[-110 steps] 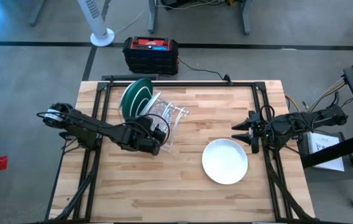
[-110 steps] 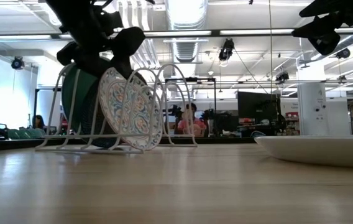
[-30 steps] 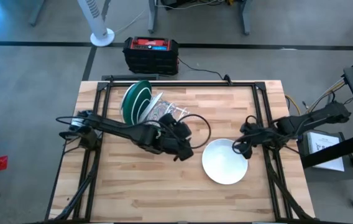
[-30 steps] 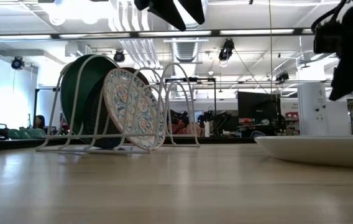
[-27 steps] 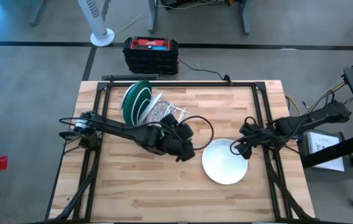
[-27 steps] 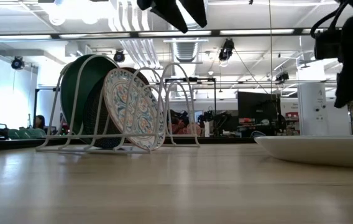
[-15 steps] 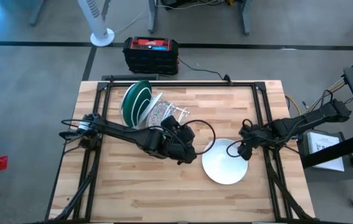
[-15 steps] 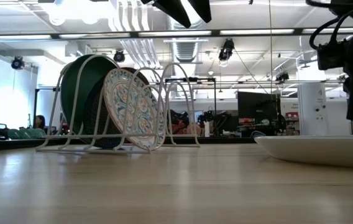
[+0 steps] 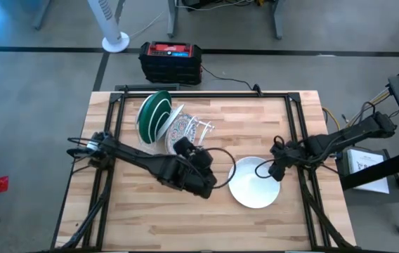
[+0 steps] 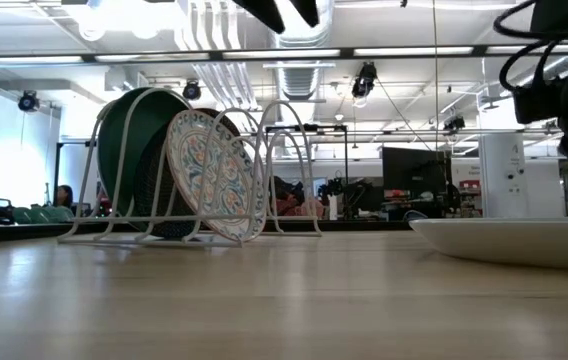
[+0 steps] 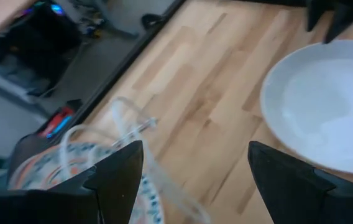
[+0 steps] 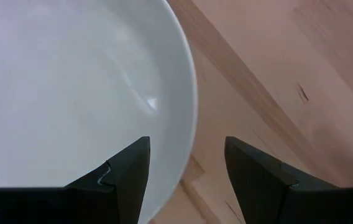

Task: Sort dishes
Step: Put the white plate in the dish rack

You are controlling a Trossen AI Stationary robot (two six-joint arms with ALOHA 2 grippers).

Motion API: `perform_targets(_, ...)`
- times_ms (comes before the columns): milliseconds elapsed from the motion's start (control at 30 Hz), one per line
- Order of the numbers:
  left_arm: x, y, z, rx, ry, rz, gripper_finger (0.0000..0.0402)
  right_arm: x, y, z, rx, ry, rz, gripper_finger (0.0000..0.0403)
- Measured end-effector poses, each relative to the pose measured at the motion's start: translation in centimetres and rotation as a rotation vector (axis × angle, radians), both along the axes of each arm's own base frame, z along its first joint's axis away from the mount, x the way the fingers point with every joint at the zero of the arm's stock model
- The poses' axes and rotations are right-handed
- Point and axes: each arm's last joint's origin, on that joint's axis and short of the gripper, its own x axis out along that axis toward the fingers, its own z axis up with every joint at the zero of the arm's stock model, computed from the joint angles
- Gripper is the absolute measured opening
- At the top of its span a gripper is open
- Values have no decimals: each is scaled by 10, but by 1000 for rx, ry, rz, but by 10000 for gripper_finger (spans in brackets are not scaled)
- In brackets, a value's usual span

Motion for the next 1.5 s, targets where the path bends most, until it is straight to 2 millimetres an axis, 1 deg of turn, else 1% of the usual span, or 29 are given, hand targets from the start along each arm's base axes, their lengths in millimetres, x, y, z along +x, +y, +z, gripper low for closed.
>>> perform_targets(200, -22, -10, 2, 51, 7, 98, 279, 0, 0, -11, 2, 23, -25, 199)
perform_targets(400, -48, -24, 9, 85, -15, 171, 279, 1, 0, -14, 12, 1, -32, 199)
perform_targets(500, -54, -31, 15, 114, -38, 134, 279, 1, 0, -14, 14, -1, -33, 199)
perform_targets(600, -58, -28, 21, 153, -58, 130, 279, 2, 1, -14, 16, -11, -33, 199)
perform_targets(700, -62, -18, 31, 198, -91, 146, 279, 4, 1, -13, 20, -38, -33, 199)
perform_targets(767, -64, -8, 39, 219, -121, 170, 279, 5, 1, -12, 21, -58, -29, 199)
perform_targets(867, -64, 12, 48, 231, -108, 206, 279, 8, 2, -11, 26, -82, -21, 199)
perform_targets(933, -63, 28, 52, 207, -74, 232, 279, 9, 3, -10, 29, -96, -19, 199)
perform_targets(1033, -62, 58, 56, 125, 0, 277, 279, 9, 3, -10, 27, -97, -12, 199)
perform_targets(1200, -59, 116, 54, -67, 182, 311, 279, 10, 3, -10, 28, -107, -8, 199)
perform_targets(1267, -58, 138, 52, -113, 244, 310, 279, 10, 3, -10, 25, -108, -3, 199)
perform_targets(1333, -56, 158, 50, -123, 270, 323, 279, 10, 3, -10, 24, -109, -1, 199)
perform_targets(1433, -56, 182, 48, -153, 299, 329, 279, 10, 3, -10, 23, -111, -1, 199)
perform_targets(1500, -55, 192, 48, -183, 301, 314, 279, 10, 3, -10, 22, -112, 0, 199)
